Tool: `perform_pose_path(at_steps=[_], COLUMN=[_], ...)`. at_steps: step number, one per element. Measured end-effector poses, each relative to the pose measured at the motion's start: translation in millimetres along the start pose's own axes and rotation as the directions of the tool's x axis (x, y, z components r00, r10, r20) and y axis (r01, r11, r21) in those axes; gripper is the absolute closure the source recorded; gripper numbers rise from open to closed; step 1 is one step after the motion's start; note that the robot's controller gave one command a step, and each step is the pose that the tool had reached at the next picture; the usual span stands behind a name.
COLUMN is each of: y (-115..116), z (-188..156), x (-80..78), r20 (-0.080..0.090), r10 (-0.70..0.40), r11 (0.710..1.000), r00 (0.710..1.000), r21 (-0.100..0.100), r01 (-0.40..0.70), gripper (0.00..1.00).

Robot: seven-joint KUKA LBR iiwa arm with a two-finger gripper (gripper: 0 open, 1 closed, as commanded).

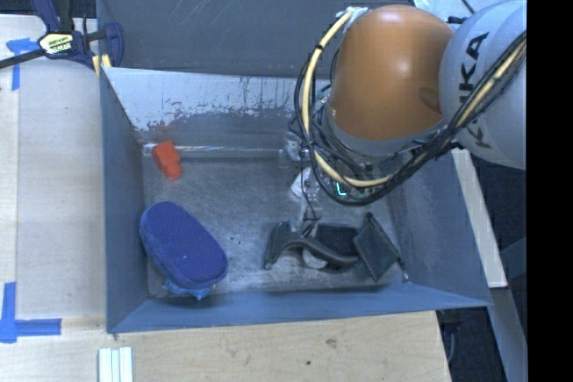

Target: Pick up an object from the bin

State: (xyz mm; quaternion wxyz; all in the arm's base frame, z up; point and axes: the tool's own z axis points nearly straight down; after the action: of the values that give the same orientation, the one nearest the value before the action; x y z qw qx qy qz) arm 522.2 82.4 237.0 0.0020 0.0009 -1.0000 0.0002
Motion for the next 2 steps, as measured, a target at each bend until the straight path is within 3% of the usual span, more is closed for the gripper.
perform_pose_path(at_steps=[1,2], y=[-27.1,-35.0], z=[113.0,170.1], x=[23.3,4.3], r20=[-0.003,0.002], r10=[0.012,-0.002], r11=[1.0,1.0], r00=[1.0,1.0], r21=[0.001,0.0], r01=[-0.012,0.002], gripper=[0.0,0.0])
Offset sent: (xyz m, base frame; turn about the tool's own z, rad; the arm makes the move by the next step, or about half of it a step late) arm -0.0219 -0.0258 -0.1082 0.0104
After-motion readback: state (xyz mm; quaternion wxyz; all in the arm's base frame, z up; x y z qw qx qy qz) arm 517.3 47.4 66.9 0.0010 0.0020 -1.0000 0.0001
